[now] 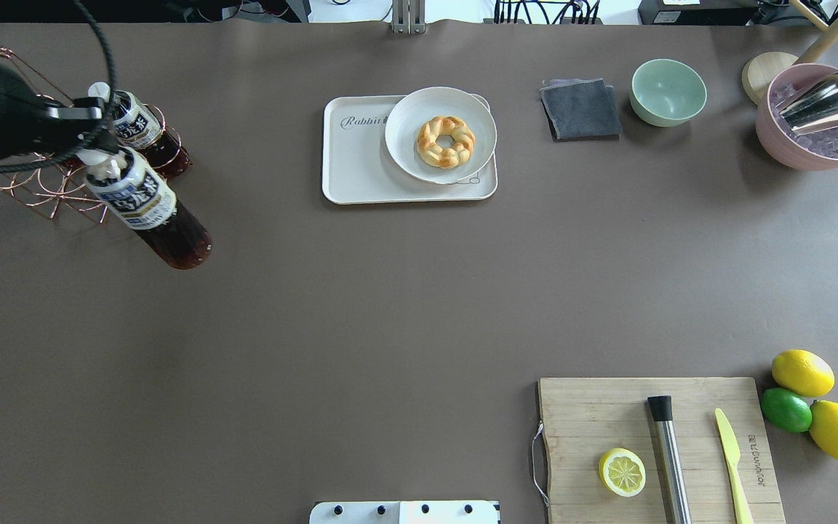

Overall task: Place tea on tray
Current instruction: 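Grasp the white-capped tea bottle with the left gripper and lift it out, then carry the tea bottle toward the robot and set it upright on the table, then release the bottle and withdraw the left gripper while the right gripper reaches toward it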

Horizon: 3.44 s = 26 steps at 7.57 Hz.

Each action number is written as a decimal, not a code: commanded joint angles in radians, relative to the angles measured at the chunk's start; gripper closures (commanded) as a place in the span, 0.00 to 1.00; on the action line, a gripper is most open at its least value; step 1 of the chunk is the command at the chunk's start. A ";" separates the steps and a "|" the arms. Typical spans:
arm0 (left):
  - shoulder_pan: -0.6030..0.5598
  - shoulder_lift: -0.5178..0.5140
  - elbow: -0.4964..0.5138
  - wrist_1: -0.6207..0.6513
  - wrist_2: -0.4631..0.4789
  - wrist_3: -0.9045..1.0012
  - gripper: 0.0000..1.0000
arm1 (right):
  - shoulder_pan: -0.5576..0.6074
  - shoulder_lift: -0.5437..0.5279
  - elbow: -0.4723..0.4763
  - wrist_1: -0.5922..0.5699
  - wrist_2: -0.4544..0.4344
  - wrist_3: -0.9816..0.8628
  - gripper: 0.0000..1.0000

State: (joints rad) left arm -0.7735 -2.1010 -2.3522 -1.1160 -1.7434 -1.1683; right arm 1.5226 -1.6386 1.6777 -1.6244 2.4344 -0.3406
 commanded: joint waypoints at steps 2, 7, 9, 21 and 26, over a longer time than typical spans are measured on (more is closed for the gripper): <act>0.236 -0.252 0.225 0.056 0.195 -0.183 1.00 | -0.004 0.000 0.002 0.000 0.000 0.000 0.00; 0.333 -0.326 0.412 -0.087 0.199 -0.232 1.00 | -0.004 -0.004 -0.001 0.000 0.000 0.002 0.00; 0.372 -0.320 0.412 -0.097 0.248 -0.231 1.00 | -0.007 -0.004 -0.001 0.000 0.000 0.002 0.00; 0.395 -0.312 0.407 -0.128 0.268 -0.229 0.17 | -0.035 0.006 0.109 0.000 0.031 0.041 0.00; 0.073 -0.176 0.274 -0.123 -0.083 0.041 0.17 | -0.273 0.214 0.400 -0.006 -0.013 0.788 0.01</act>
State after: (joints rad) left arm -0.5469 -2.3520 -2.0265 -1.2416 -1.6699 -1.2608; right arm 1.3763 -1.5195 1.9647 -1.6273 2.4520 0.1227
